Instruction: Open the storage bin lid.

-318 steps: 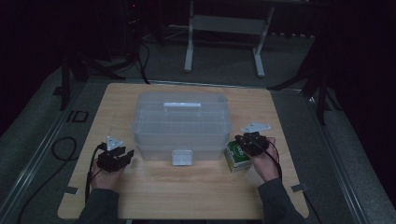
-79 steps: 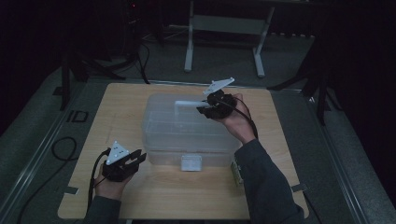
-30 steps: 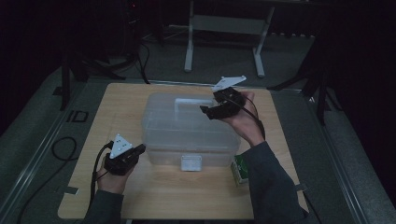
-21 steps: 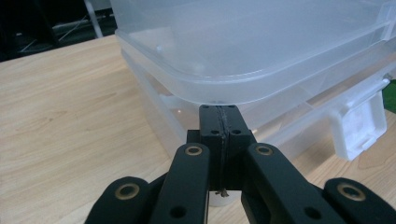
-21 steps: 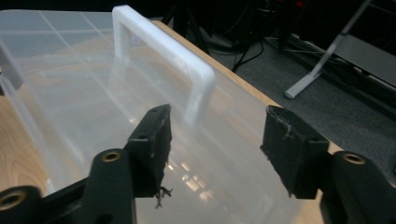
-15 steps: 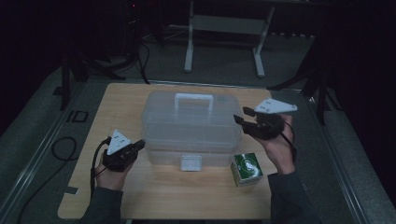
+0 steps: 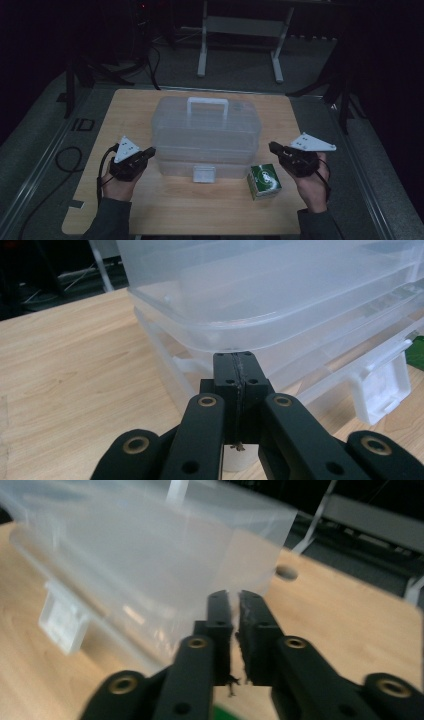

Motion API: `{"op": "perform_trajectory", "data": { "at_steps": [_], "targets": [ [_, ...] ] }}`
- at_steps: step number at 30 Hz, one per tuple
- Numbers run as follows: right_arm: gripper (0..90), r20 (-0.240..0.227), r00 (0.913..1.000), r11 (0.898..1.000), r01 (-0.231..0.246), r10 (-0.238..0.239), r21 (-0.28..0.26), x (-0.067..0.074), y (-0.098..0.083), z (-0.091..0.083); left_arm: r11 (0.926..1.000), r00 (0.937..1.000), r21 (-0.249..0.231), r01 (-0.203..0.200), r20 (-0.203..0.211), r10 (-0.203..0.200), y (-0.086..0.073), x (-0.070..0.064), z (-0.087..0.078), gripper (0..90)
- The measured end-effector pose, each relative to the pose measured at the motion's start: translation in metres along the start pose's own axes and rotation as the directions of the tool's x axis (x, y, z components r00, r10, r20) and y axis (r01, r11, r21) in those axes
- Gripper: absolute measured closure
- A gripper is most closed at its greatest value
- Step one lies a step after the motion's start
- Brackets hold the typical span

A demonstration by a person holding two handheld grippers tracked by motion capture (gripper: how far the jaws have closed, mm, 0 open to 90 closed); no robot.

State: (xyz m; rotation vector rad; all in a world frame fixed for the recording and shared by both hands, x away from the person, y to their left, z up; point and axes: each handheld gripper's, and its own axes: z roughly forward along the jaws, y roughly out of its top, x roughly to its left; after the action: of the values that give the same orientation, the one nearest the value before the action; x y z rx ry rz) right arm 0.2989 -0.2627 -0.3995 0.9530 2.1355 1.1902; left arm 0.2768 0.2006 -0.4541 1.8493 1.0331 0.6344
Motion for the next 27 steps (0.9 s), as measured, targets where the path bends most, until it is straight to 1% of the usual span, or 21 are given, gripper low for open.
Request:
{"op": "perform_trajectory", "data": {
  "at_steps": [2, 5, 7, 9, 12, 15, 18, 20, 23, 25, 27],
  "targets": [
    [89.6, -0.005, 0.9999, 1.0, -0.009, 0.009, 0.02, 0.004, -0.011, 0.004, 1.0, 1.0, -0.005, -0.002, 0.0, 0.002, 0.002, -0.001, 0.0, 90.0],
    [89.9, -0.028, 0.9993, 0.999, -0.026, 0.027, 0.038, 0.011, -0.026, 0.015, 1.0, 1.0, -0.005, -0.005, 0.0, 0.005, 0.003, 0.0, 0.0, 90.0],
    [89.9, -0.043, 0.9986, 0.998, -0.027, 0.03, 0.061, 0.014, -0.032, 0.024, 1.0, 1.0, -0.004, -0.007, -0.001, 0.007, 0.004, 0.0, 0.0, 90.0],
    [89.8, -0.061, 0.997, 0.997, -0.044, 0.047, 0.062, 0.017, -0.037, 0.032, 0.9999, 0.9999, -0.002, -0.013, -0.001, 0.013, 0.005, 0.001, 0.0, 90.0],
    [89.9, -0.068, 0.9959, 0.997, -0.056, 0.06, 0.059, 0.022, -0.041, 0.04, 0.9999, 0.9999, 0.0, -0.015, -0.001, 0.015, 0.006, 0.001, 0.0, 90.0],
    [89.9, -0.066, 0.9963, 0.997, -0.052, 0.056, 0.057, 0.025, -0.044, 0.046, 0.9998, 0.9998, 0.001, -0.021, -0.001, 0.021, 0.007, 0.002, 0.0, 89.9],
    [89.8, -0.069, 0.9954, 0.997, -0.064, 0.067, 0.044, 0.028, -0.046, 0.051, 0.9998, 0.9998, 0.001, -0.021, 0.0, 0.021, 0.007, 0.002, -0.001, 89.9],
    [89.9, -0.065, 0.9959, 0.997, -0.061, 0.063, 0.043, 0.03, -0.048, 0.054, 0.9998, 0.9998, 0.0, -0.02, -0.001, 0.02, 0.008, 0.002, -0.001, 89.9],
    [89.9, -0.064, 0.9955, 0.997, -0.068, 0.071, 0.036, 0.03, -0.049, 0.055, 0.9998, 0.9998, -0.003, -0.019, -0.001, 0.019, 0.008, 0.002, 0.0, 89.9],
    [89.9, -0.065, 0.996, 0.998, -0.06, 0.062, 0.035, 0.03, -0.049, 0.055, 0.9998, 0.9999, -0.006, -0.017, 0.0, 0.017, 0.009, 0.002, -0.001, 89.9],
    [90.0, -0.056, 0.9973, 0.998, -0.046, 0.048, 0.03, 0.032, -0.05, 0.055, 0.9998, 0.9998, -0.006, -0.02, 0.0, 0.02, 0.01, 0.002, -0.001, 89.9]
  ]
}}
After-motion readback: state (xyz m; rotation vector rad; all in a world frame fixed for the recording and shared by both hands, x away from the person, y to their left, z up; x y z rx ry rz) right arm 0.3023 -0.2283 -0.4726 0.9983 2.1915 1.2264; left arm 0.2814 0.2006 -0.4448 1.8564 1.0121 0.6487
